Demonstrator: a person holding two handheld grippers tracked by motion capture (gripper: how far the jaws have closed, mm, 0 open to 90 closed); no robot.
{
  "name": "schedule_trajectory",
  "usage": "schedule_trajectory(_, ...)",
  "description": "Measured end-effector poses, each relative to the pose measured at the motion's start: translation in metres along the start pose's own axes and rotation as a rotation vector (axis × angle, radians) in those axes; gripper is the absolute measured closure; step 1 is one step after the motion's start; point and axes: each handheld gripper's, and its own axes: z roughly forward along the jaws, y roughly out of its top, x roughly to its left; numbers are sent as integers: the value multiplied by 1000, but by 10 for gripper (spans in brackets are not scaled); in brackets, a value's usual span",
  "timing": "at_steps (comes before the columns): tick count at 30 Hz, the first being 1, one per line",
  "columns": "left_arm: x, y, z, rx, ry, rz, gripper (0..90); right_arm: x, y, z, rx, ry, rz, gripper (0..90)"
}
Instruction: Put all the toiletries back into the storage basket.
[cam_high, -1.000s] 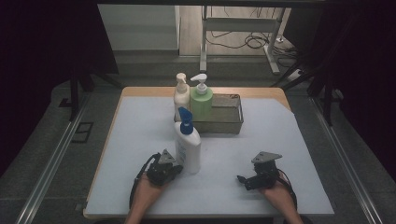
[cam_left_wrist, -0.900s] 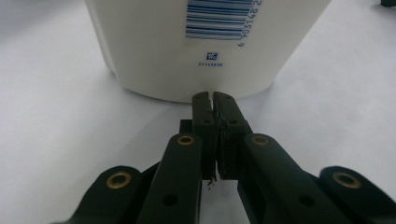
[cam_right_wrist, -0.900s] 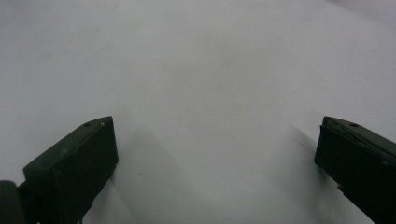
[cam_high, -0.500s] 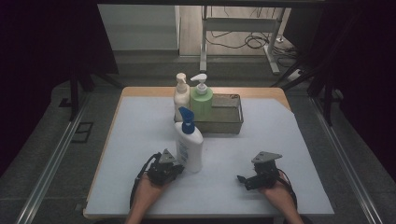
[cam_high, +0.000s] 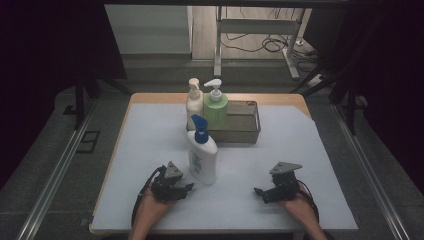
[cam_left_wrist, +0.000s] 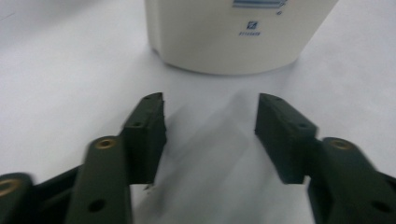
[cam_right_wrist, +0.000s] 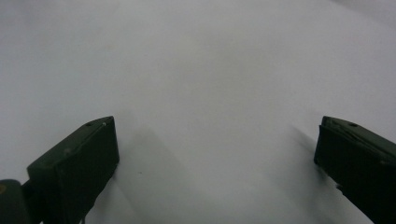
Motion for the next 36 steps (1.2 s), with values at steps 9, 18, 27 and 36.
schedule_trajectory(9,10,-12,-10,-6,42,-49,233,3,4,-5,-19,15,-20,10)
schedule_trajectory(18,12,-20,-12,5,69,-56,135,9,11,-11,-41,31,-45,0)
schedule_trajectory(27,12,-24,-8,7,93,-47,124,14,21,-18,-66,56,-52,0)
schedule_trajectory(36,11,-26,-8,-11,94,-52,123,20,32,-20,-83,93,-74,0)
